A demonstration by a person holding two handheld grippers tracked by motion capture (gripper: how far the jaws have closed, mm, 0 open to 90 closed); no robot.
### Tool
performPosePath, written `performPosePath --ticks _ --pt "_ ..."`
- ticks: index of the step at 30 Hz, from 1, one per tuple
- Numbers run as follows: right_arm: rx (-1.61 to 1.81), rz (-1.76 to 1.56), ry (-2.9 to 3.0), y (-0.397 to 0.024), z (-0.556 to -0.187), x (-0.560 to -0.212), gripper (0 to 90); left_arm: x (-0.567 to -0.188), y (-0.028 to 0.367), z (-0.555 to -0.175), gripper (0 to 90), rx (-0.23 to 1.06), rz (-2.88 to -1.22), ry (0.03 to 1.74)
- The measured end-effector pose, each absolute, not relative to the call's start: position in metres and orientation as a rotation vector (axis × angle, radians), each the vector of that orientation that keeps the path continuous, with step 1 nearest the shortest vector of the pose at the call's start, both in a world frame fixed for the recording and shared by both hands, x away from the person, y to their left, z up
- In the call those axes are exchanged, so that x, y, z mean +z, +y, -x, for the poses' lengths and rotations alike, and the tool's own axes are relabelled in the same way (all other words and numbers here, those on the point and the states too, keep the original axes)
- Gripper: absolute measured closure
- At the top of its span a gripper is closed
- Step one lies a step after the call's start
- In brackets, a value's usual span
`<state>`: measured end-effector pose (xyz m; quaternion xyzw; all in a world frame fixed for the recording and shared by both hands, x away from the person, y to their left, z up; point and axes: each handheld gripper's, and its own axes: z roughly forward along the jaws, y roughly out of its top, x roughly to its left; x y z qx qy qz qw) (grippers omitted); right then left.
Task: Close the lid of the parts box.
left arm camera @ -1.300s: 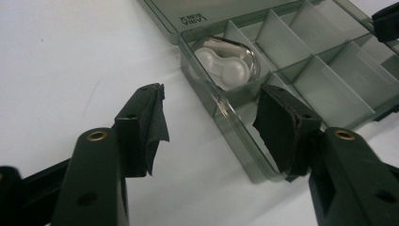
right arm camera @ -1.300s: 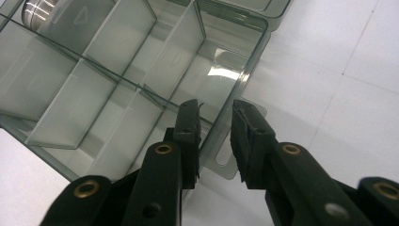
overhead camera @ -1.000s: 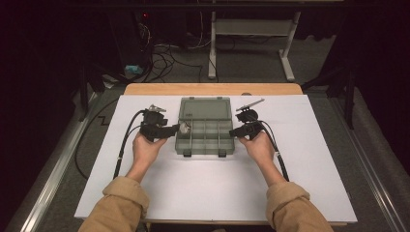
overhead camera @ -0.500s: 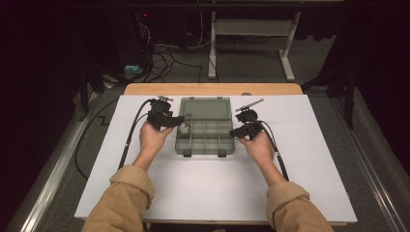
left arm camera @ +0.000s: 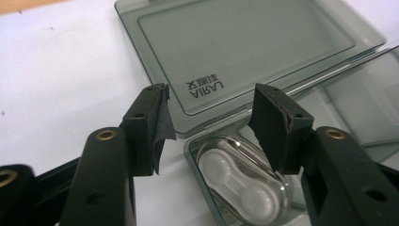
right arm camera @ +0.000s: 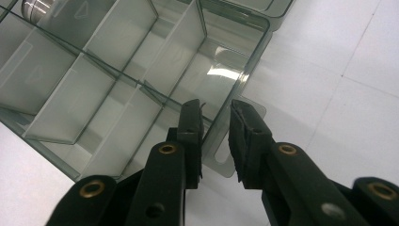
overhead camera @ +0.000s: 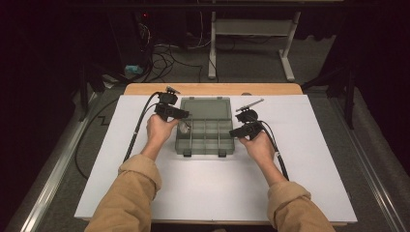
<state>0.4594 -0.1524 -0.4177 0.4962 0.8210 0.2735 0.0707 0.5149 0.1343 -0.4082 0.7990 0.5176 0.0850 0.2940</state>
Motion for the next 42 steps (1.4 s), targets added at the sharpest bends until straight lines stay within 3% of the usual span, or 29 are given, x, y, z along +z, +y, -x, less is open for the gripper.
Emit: performPosePath --ticks 7,30,42 --pt "0.823 -1.489 2.469 -0.153 -0.459 -0.418 75.7 -0.414 0.138 -0.53 48.0 0.135 -2.11 1.48" --pt "0.821 -1.485 2.468 -0.152 -0.459 -0.418 75.7 -0.446 0.148 -0.555 42.8 -0.123 -1.975 1.533" --pt "0.821 -1.498 2.465 -0.153 -0.459 -0.418 75.7 -0.438 0.146 -0.55 46.9 -0.041 -1.998 1.499"
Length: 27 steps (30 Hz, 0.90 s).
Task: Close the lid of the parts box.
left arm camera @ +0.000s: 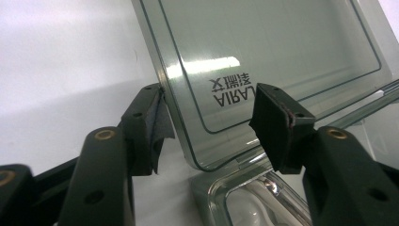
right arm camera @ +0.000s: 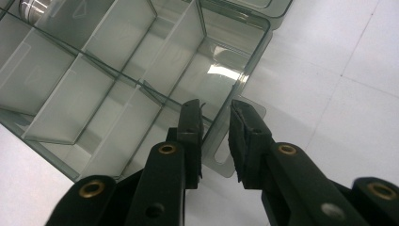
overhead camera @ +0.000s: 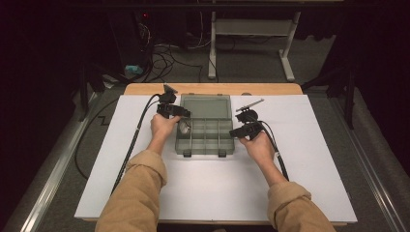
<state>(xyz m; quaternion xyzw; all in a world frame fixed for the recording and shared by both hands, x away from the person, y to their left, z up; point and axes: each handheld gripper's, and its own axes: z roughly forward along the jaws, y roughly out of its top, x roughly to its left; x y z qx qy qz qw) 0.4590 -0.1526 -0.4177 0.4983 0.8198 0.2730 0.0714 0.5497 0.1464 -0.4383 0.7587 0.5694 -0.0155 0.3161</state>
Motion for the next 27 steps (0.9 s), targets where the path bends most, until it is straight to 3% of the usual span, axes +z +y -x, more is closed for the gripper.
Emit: performPosePath --ticks 16,18,27 --pt "0.808 -1.502 2.457 -0.151 -0.459 -0.417 75.8 -0.419 0.146 -0.54 51.7 0.061 -2.014 1.437" --pt "0.808 -1.499 2.457 -0.151 -0.459 -0.417 75.8 -0.417 0.147 -0.541 52.4 0.137 -2.051 1.378" --pt "0.804 -1.5 2.453 -0.15 -0.458 -0.417 75.8 -0.407 0.14 -0.528 56.7 0.203 -2.102 1.38"
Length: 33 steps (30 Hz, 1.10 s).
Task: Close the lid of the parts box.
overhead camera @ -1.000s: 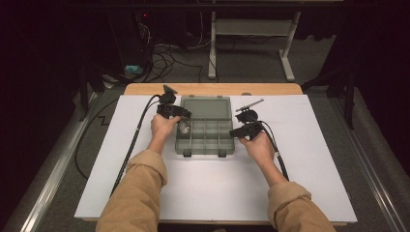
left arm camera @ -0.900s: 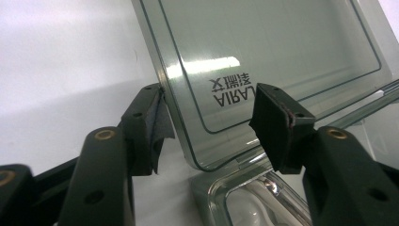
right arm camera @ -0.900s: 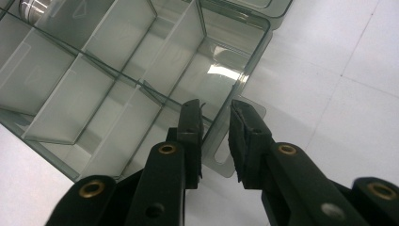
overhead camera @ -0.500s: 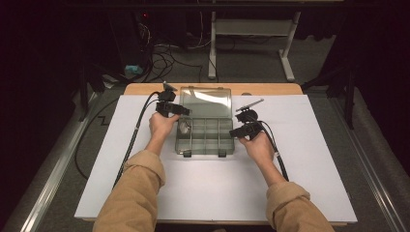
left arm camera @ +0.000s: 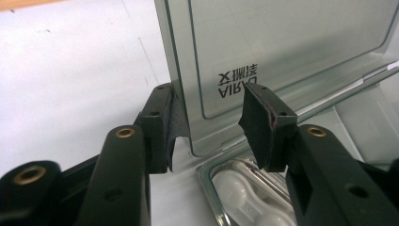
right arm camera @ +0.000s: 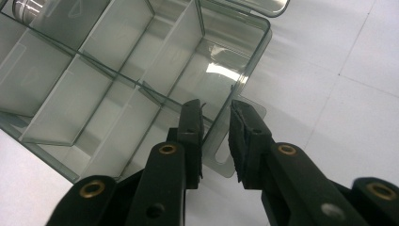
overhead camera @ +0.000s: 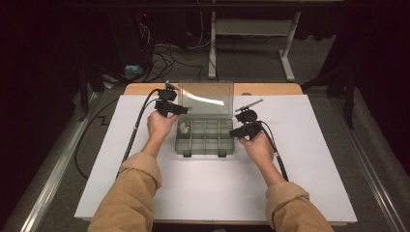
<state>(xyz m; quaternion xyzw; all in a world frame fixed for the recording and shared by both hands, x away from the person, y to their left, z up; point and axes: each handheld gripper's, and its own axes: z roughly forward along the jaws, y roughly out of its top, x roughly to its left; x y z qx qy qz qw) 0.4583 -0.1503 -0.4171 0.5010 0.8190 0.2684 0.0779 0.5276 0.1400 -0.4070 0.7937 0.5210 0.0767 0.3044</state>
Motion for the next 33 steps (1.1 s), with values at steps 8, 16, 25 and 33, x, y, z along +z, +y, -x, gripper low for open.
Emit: performPosePath --ticks 8,16,25,33 --pt "0.8 -1.511 2.447 -0.149 -0.458 -0.417 75.9 -0.402 0.139 -0.52 59.3 0.247 -2.127 1.352" --pt "0.791 -1.507 2.444 -0.148 -0.457 -0.417 75.9 -0.401 0.141 -0.511 61.2 0.269 -2.123 1.319" --pt "0.789 -1.504 2.444 -0.148 -0.457 -0.417 75.9 -0.4 0.143 -0.505 61.3 0.285 -2.087 1.299" --pt "0.79 -1.502 2.444 -0.148 -0.457 -0.417 76.0 -0.401 0.149 -0.499 61.4 0.26 -2.039 1.288"
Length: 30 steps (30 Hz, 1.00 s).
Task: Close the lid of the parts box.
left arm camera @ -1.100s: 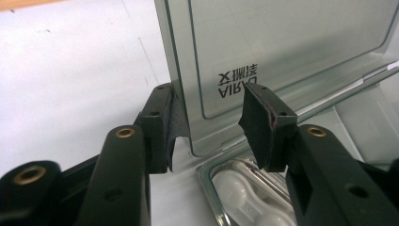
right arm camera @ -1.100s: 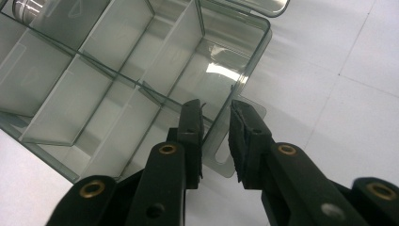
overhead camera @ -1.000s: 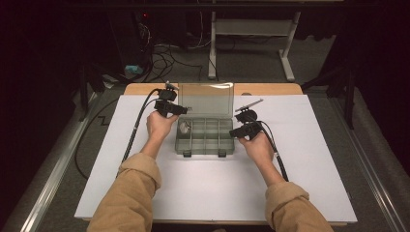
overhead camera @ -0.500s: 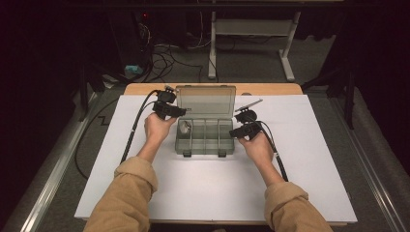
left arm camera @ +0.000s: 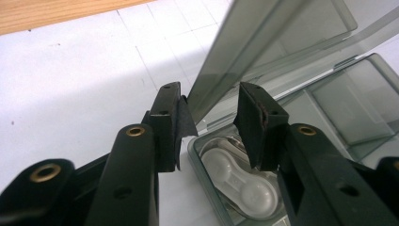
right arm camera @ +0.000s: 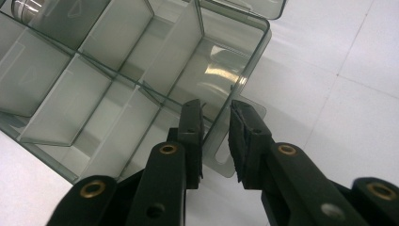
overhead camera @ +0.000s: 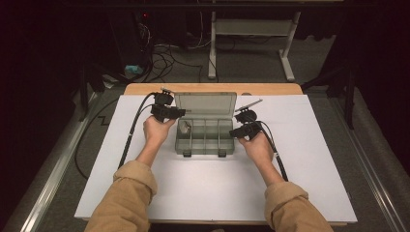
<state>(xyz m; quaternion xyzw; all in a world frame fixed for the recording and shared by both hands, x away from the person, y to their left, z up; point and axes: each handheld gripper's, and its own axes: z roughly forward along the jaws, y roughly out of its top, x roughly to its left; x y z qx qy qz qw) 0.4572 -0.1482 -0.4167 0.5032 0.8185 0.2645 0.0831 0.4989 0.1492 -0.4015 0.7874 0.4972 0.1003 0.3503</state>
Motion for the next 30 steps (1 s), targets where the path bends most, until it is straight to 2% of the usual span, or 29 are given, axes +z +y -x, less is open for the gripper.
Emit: performPosePath --ticks 11,30 --pt "0.792 -1.492 2.439 -0.148 -0.456 -0.417 75.9 -0.391 0.155 -0.486 61.5 0.244 -2.012 1.257" --pt "0.825 -1.443 2.465 -0.152 -0.458 -0.419 74.4 -0.394 0.166 -0.466 64.4 0.229 -1.98 1.199"
